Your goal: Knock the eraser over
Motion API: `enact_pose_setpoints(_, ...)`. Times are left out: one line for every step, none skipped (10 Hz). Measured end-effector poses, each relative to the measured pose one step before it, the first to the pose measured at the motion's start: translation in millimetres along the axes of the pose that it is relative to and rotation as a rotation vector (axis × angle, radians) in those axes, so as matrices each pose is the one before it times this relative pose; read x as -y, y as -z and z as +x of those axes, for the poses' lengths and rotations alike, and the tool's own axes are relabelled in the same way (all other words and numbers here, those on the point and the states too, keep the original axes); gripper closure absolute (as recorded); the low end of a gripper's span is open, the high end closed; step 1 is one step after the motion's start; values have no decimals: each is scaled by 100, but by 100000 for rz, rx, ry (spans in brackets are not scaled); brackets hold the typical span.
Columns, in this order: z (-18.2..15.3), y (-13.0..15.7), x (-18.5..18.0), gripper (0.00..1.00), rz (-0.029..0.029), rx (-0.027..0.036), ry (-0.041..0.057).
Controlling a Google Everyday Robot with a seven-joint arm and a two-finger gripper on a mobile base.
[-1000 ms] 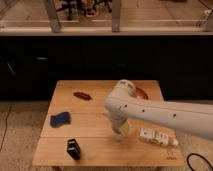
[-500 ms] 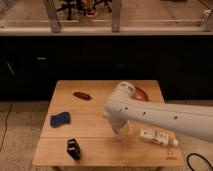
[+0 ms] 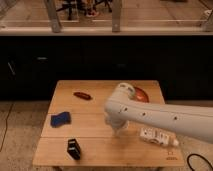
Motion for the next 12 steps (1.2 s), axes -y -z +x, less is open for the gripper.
enact_pose_setpoints(-609, -385, -693, 72, 160, 760, 638)
enact_pose_setpoints(-667, -336, -742, 80, 240, 395, 200)
enact_pose_setpoints(-258, -79, -160, 92, 742, -229, 466)
enact_pose_setpoints(-155, -46, -314, 98, -1079, 370, -157)
enact_pose_setpoints(-30, 14, 88, 100, 217, -53, 184)
enact_pose_setpoints(-233, -242, -312, 100, -91, 430, 310)
enact_pose_setpoints(-987, -788, -323, 100, 93, 562, 3206)
enact_pose_setpoints(-1607, -713, -96, 100, 24, 1559, 2551)
enact_pose_setpoints(-854, -280, 31, 100, 202, 591, 1773)
enact_pose_setpoints(-183, -126, 5, 100, 55, 534, 828)
enact_pose_setpoints(134, -162, 441, 100, 295, -109, 1698)
enact_pose_setpoints(-128, -171, 78, 100, 0, 556, 1167)
